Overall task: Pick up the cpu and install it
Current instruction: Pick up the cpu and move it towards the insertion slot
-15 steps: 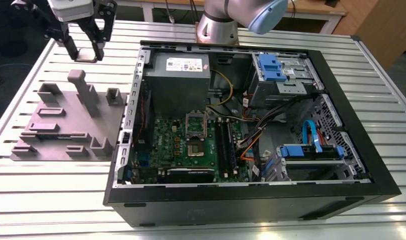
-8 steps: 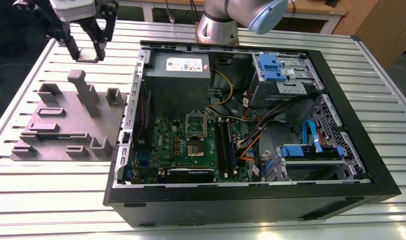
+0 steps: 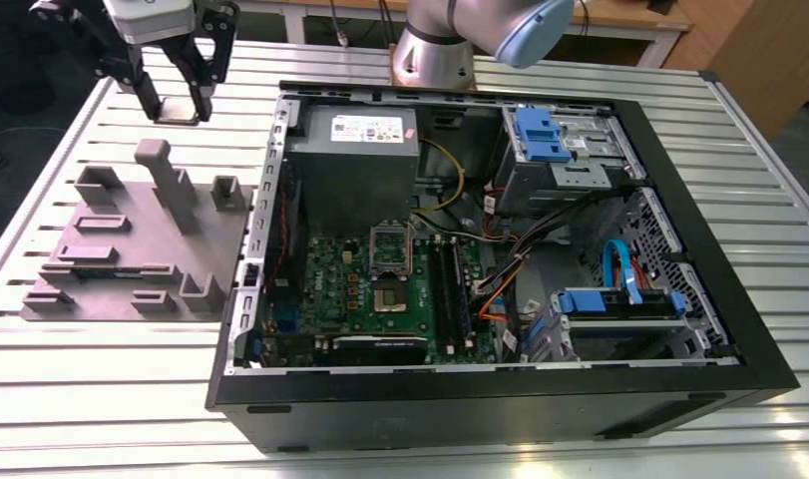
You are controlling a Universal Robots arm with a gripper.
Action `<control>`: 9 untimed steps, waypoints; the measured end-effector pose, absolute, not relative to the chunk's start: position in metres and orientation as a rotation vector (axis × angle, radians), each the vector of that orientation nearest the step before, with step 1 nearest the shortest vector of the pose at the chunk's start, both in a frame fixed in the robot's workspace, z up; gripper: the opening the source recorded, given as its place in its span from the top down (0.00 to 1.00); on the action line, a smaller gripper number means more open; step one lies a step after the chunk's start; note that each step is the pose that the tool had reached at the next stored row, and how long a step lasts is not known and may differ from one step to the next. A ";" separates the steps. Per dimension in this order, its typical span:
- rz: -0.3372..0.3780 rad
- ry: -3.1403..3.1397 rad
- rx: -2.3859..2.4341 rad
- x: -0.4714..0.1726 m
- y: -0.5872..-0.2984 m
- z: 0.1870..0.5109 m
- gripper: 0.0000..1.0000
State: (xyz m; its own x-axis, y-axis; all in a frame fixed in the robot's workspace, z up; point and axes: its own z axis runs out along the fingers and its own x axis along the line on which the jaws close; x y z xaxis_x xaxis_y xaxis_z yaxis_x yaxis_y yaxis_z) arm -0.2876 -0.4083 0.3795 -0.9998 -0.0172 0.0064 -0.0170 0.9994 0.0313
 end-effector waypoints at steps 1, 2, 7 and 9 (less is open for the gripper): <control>-0.049 -3.134 0.027 -0.287 -0.408 0.379 0.53; -0.049 -3.134 0.027 -0.287 -0.408 0.379 0.53; -0.049 -3.135 0.027 -0.286 -0.408 0.379 0.53; -0.049 -3.134 0.027 -0.286 -0.408 0.379 0.53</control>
State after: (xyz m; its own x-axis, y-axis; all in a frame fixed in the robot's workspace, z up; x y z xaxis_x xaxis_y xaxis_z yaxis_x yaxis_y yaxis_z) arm -0.2857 -0.4083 0.3795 -0.9998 -0.0173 0.0064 -0.0171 0.9994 0.0313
